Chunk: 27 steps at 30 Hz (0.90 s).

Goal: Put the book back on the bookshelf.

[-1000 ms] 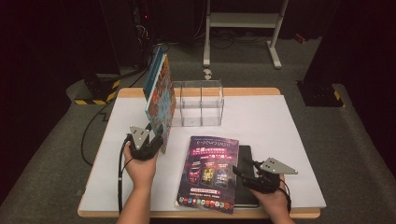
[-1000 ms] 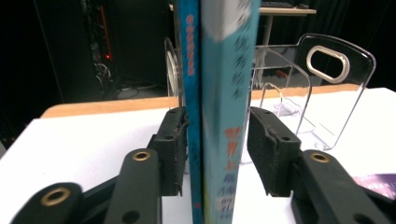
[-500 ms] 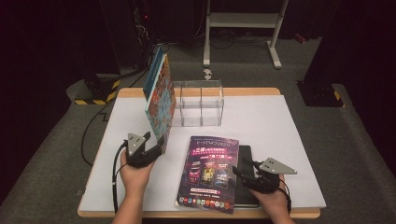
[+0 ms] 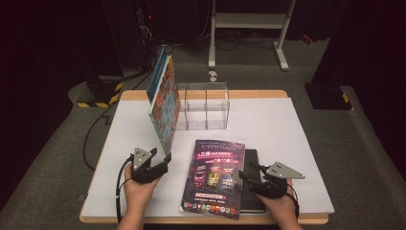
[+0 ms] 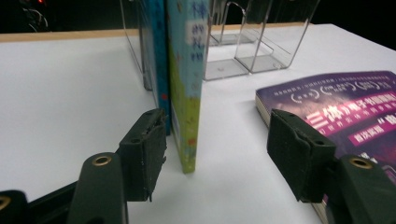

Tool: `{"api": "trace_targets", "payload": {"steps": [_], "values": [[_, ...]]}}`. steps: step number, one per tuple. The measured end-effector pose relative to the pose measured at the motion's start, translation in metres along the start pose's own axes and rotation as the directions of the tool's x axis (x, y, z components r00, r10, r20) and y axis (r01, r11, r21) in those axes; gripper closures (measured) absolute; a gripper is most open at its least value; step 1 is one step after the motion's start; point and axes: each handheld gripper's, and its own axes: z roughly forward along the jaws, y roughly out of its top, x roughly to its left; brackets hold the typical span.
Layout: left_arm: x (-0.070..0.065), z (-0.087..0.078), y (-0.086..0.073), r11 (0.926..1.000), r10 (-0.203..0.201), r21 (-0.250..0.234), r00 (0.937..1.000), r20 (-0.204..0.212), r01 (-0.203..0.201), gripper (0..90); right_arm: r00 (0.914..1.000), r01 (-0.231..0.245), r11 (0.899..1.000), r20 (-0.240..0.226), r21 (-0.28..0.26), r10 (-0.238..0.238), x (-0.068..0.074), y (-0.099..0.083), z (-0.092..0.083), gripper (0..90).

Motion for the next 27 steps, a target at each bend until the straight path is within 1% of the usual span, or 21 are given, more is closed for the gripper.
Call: {"api": "trace_targets", "payload": {"steps": [2, 3, 6, 8, 9, 10, 12, 13, 15, 16, 18, 20, 22, 25, 27], "values": [[-0.001, -0.002, -0.004, 0.9999, 0.01, 0.003, 0.9999, 0.004, -0.01, 39.1, 1.0, 0.001, 1.0, 0.004, 0.003, -0.001, 0.0, 0.0, 0.0, 39.7], [-0.002, -0.002, -0.006, 1.0, 0.003, 0.005, 0.9999, 0.011, -0.004, 39.1, 1.0, 0.003, 1.0, 0.005, 0.004, -0.003, 0.0, 0.0, 0.0, 39.7], [-0.004, -0.004, -0.013, 0.9993, 0.006, 0.037, 0.9996, 0.027, -0.007, 38.9, 0.9999, 0.005, 1.0, 0.009, 0.01, -0.005, 0.0, 0.0, 0.0, 39.5], [-0.006, -0.004, -0.017, 0.9988, 0.021, 0.043, 0.9991, 0.037, -0.023, 37.9, 0.9999, 0.009, 1.0, 0.011, 0.016, -0.009, -0.001, -0.001, 0.0, 39.4], [-0.007, -0.004, -0.019, 0.9974, 0.033, 0.063, 0.9985, 0.045, -0.036, 37.6, 0.9999, 0.011, 1.0, 0.011, 0.02, -0.011, -0.001, -0.001, 0.0, 39.4], [-0.008, -0.003, -0.022, 0.997, 0.026, 0.071, 0.9983, 0.053, -0.03, 36.9, 0.9998, 0.014, 1.0, 0.013, 0.023, -0.015, -0.001, -0.001, 0.001, 39.3], [-0.011, -0.003, -0.025, 0.9948, 0.032, 0.094, 0.997, 0.071, -0.039, 35.1, 0.9998, 0.015, 0.999, 0.016, 0.029, -0.016, -0.002, -0.002, 0.001, 38.8], [-0.012, -0.003, -0.027, 0.9946, 0.033, 0.095, 0.9966, 0.076, -0.04, 35.1, 0.9997, 0.017, 0.999, 0.019, 0.031, -0.018, -0.002, -0.002, 0.001, 38.7], [-0.016, -0.002, -0.03, 0.9918, 0.05, 0.112, 0.9939, 0.098, -0.061, 36.4, 0.9992, 0.03, 0.999, 0.027, 0.03, -0.03, -0.002, -0.003, 0.001, 39.0], [-0.018, -0.001, -0.032, 0.9915, 0.051, 0.114, 0.9937, 0.099, -0.063, 36.4, 0.9986, 0.04, 0.999, 0.034, 0.03, -0.041, -0.002, -0.003, 0.0, 39.1], [-0.021, 0.002, -0.035, 0.9905, 0.024, 0.132, 0.9936, 0.111, -0.039, 33.1, 0.9973, 0.052, 0.998, 0.05, 0.036, -0.053, -0.002, -0.003, 0.0, 39.2], [-0.025, 0.003, -0.038, 0.9901, 0.008, 0.138, 0.9925, 0.122, -0.025, 31.8, 0.9971, 0.053, 0.998, 0.052, 0.04, -0.055, -0.003, -0.003, 0.0, 38.6], [-0.029, 0.004, -0.04, 0.9876, 0.011, 0.154, 0.9912, 0.132, -0.031, 30.1, 0.9974, 0.045, 0.998, 0.054, 0.046, -0.048, -0.004, -0.004, 0.0, 38.2], [-0.036, 0.004, -0.046, 0.982, 0.033, 0.179, 0.987, 0.157, -0.061, 29.6, 0.9973, 0.038, 0.998, 0.06, 0.059, -0.042, -0.006, -0.005, 0.001, 36.6], [-0.04, 0.005, -0.051, 0.9741, 0.041, 0.212, 0.984, 0.174, -0.078, 30.0, 0.9977, 0.025, 0.997, 0.061, 0.071, -0.03, -0.006, -0.006, 0.002, 36.4]]}}
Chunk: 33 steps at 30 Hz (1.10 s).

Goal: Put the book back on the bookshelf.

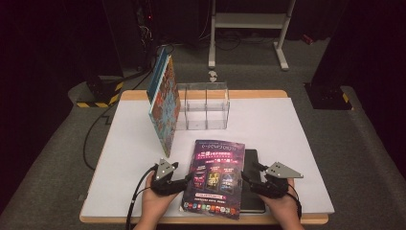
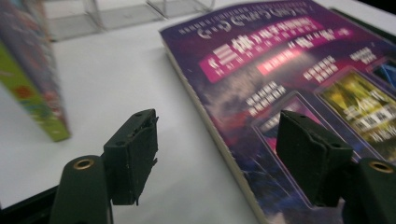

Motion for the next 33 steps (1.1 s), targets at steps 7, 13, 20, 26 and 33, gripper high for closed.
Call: {"api": "trace_targets", "payload": {"steps": [7, 13, 20, 26, 33], "values": [[-0.01, 0.001, -0.007, 0.9997, 0.0, 0.024, 0.9992, 0.039, -0.001, 33.5, 0.9999, -0.008, 1.0, 0.006, 0.027, 0.008, 0.002, -0.002, 0.002, 36.1], [-0.015, 0.005, -0.009, 0.9964, -0.055, 0.068, 0.9964, 0.064, 0.05, 25.9, 0.9999, 0.0, 0.999, 0.011, 0.039, -0.001, 0.006, -0.006, 0.0, 36.3], [-0.014, 0.009, -0.008, 0.9896, -0.11, 0.101, 0.9905, 0.082, 0.102, 18.1, 0.9998, -0.008, 1.0, 0.019, 0.024, 0.007, 0.004, -0.007, -0.007, 36.6], [-0.013, 0.011, -0.007, 0.9842, -0.141, 0.12, 0.9863, 0.085, 0.13, 14.7, 0.9999, -0.004, 1.0, 0.014, 0.023, 0.003, 0.003, -0.008, -0.007, 36.7], [-0.014, 0.012, -0.007, 0.9826, -0.148, 0.125, 0.9854, 0.084, 0.137, 14.6, 0.9999, -0.007, 1.0, 0.014, 0.02, 0.006, 0.004, -0.007, -0.008, 36.8]]}}
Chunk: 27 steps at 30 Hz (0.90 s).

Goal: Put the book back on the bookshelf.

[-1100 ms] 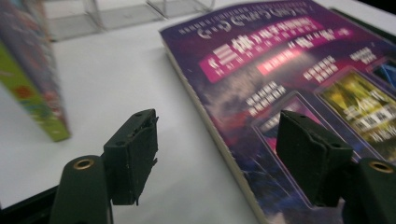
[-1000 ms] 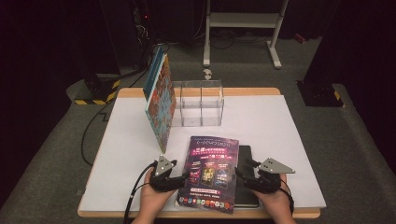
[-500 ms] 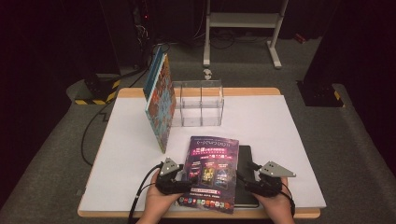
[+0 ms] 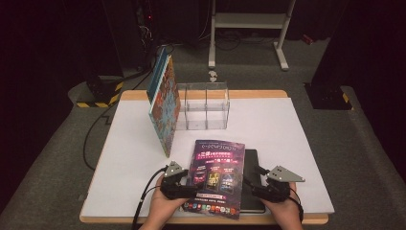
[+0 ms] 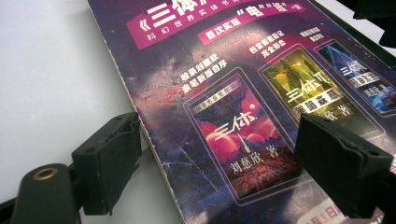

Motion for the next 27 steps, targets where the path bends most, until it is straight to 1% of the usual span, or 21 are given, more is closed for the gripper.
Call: {"api": "trace_targets", "payload": {"steps": [3, 4, 5, 10, 15, 16, 17, 18, 21, 23, 27], "values": [[0.0008, 0.0006, 0.0005, 0.9999, -0.001, 0.011, 1.0, -0.004, 0.001, 13.6, 1.0, 0.001, 1.0, -0.001, 0.0, -0.001, 0.0008, 0.0001, -0.0003, 36.8], [0.0007, 0.0012, 0.0007, 0.9998, -0.015, 0.01, 0.9999, -0.004, 0.015, 12.9, 1.0, 0.0, 1.0, -0.001, -0.001, 0.0, 0.001, 0.0001, -0.0004, 36.8], [0.0009, 0.0012, 0.0008, 0.9998, -0.016, 0.012, 0.9999, -0.003, 0.016, 12.9, 1.0, 0.003, 1.0, -0.002, -0.003, -0.003, 0.0012, 0.0002, -0.0006, 36.8], [0.0009, 0.0028, 0.0013, 0.9989, -0.043, 0.021, 0.9991, 0.005, 0.043, 13.8, 1.0, 0.003, 1.0, -0.003, -0.004, -0.003, 0.0013, 0.0002, -0.0013, 36.8], [0.0012, 0.003, 0.0018, 0.9985, -0.047, 0.027, 0.9989, 0.007, 0.047, 14.1, 1.0, 0.001, 1.0, -0.005, -0.004, -0.001, 0.0016, 0.0003, -0.0011, 36.8], [0.0011, 0.003, 0.002, 0.9982, -0.051, 0.033, 0.9987, 0.007, 0.051, 14.2, 1.0, -0.001, 1.0, -0.006, -0.003, 0.001, 0.0018, 0.0003, -0.001, 36.7], [0.0003, 0.0035, 0.0021, 0.9973, -0.066, 0.032, 0.9978, 0.004, 0.066, 14.2, 1.0, -0.002, 1.0, -0.007, -0.003, 0.002, 0.0019, 0.0003, -0.0008, 36.7], [0.0001, 0.0038, 0.0023, 0.9971, -0.07, 0.031, 0.9976, 0.005, 0.069, 14.3, 1.0, -0.002, 1.0, -0.008, -0.003, 0.002, 0.0019, 0.0004, -0.0006, 36.6], [0.0003, 0.0033, 0.0026, 0.9969, -0.067, 0.042, 0.9977, 0.008, 0.067, 14.7, 0.9999, -0.009, 1.0, -0.013, -0.003, 0.009, 0.0023, 0.0005, -0.0003, 36.3], [-0.0006, 0.0035, 0.0025, 0.996, -0.079, 0.044, 0.9967, 0.019, 0.078, 15.3, 0.9998, -0.012, 1.0, -0.015, -0.002, 0.012, 0.0021, 0.0006, 0.0001, 36.1], [-0.0018, 0.0032, 0.0016, 0.9967, -0.06, 0.056, 0.9976, 0.032, 0.059, 16.3, 0.9998, -0.017, 1.0, -0.01, 0.0, 0.017, 0.0017, 0.0009, 0.0002, 35.9]]}}
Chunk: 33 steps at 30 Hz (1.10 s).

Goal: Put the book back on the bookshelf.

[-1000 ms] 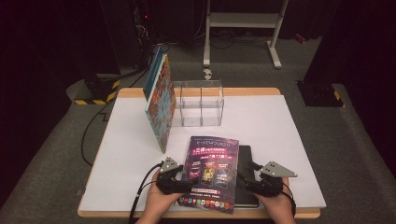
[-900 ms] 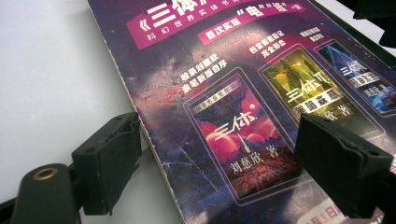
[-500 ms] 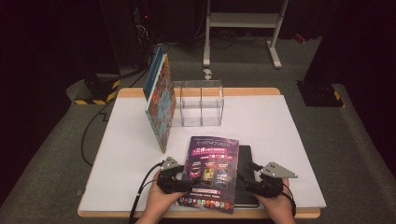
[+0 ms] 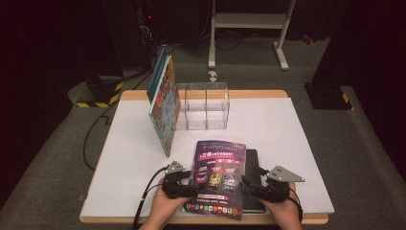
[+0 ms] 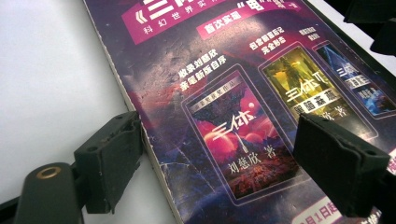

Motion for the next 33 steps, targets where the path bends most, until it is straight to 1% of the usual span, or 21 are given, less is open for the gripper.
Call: {"api": "trace_targets", "payload": {"steps": [2, 10, 12, 14, 18, 19, 20, 22, 24, 27, 28, 29, 30, 31, 33], "values": [[-0.001, 0.001, -0.001, 1.0, -0.006, -0.006, 1.0, 0.006, 0.006, 16.8, 1.0, 0.0, 1.0, 0.003, 0.0, 0.0, -0.001, 0.0, 0.0, 35.8], [-0.006, 0.001, -0.004, 1.0, -0.005, 0.005, 0.9994, 0.034, 0.005, 18.0, 0.9998, -0.012, 1.0, 0.017, 0.006, 0.012, -0.003, 0.0, 0.001, 35.3], [-0.007, 0.001, -0.004, 0.9999, -0.013, 0.007, 0.9991, 0.041, 0.013, 18.1, 0.9997, -0.016, 1.0, 0.021, 0.008, 0.015, -0.004, 0.0, 0.001, 35.1], [-0.008, 0.002, -0.005, 0.9999, -0.006, 0.016, 0.9983, 0.057, 0.005, 18.6, 0.9994, -0.021, 1.0, 0.027, 0.007, 0.021, -0.005, 0.0, 0.001, 35.1], [-0.012, 0.002, -0.006, 0.9998, -0.011, 0.02, 0.9967, 0.08, 0.009, 19.2, 0.999, -0.027, 1.0, 0.035, 0.002, 0.027, -0.008, 0.001, 0.0, 35.0], [-0.014, 0.003, -0.006, 0.9998, -0.009, 0.019, 0.9961, 0.088, 0.007, 19.3, 0.9989, -0.03, 1.0, 0.038, 0.001, 0.029, -0.008, 0.001, -0.001, 34.9], [-0.015, 0.003, -0.006, 0.9996, 0.002, 0.029, 0.9955, 0.095, -0.005, 19.2, 0.9986, -0.032, 0.999, 0.041, 0.001, 0.032, -0.009, 0.001, -0.001, 34.9], [-0.018, 0.004, -0.006, 0.9996, 0.003, 0.028, 0.9948, 0.102, -0.006, 19.4, 0.9982, -0.038, 0.999, 0.047, -0.002, 0.038, -0.01, 0.001, -0.002, 34.9], [-0.02, 0.004, -0.006, 0.9992, 0.022, 0.03, 0.9938, 0.109, -0.025, 19.6, 0.9975, -0.045, 0.999, 0.054, -0.005, 0.045, -0.012, 0.001, -0.003, 34.7], [-0.024, 0.005, -0.007, 0.9992, 0.029, 0.025, 0.993, 0.115, -0.032, 19.8, 0.9968, -0.049, 0.999, 0.063, -0.003, 0.049, -0.014, 0.001, -0.003, 34.5], [-0.024, 0.004, -0.007, 0.9986, 0.039, 0.031, 0.9924, 0.117, -0.043, 19.8, 0.9965, -0.052, 0.999, 0.066, -0.004, 0.052, -0.015, 0.001, -0.004, 34.4], [-0.026, 0.005, -0.007, 0.9987, 0.041, 0.026, 0.9922, 0.118, -0.044, 19.7, 0.9962, -0.053, 0.999, 0.069, -0.004, 0.054, -0.015, 0.001, -0.004, 34.4], [-0.026, 0.004, -0.007, 0.998, 0.053, 0.028, 0.9915, 0.119, -0.057, 19.8, 0.9957, -0.055, 0.998, 0.074, -0.005, 0.055, -0.016, 0.001, -0.004, 34.4], [-0.028, 0.005, -0.007, 0.9983, 0.048, 0.026, 0.9916, 0.12, -0.052, 19.7, 0.9952, -0.059, 0.998, 0.078, -0.006, 0.059, -0.017, 0.001, -0.005, 34.3], [-0.028, 0.005, -0.007, 0.9976, 0.057, 0.031, 0.9907, 0.123, -0.062, 19.5, 0.9946, -0.063, 0.998, 0.082, -0.006, 0.063, -0.018, 0.001, -0.005, 34.3]]}}
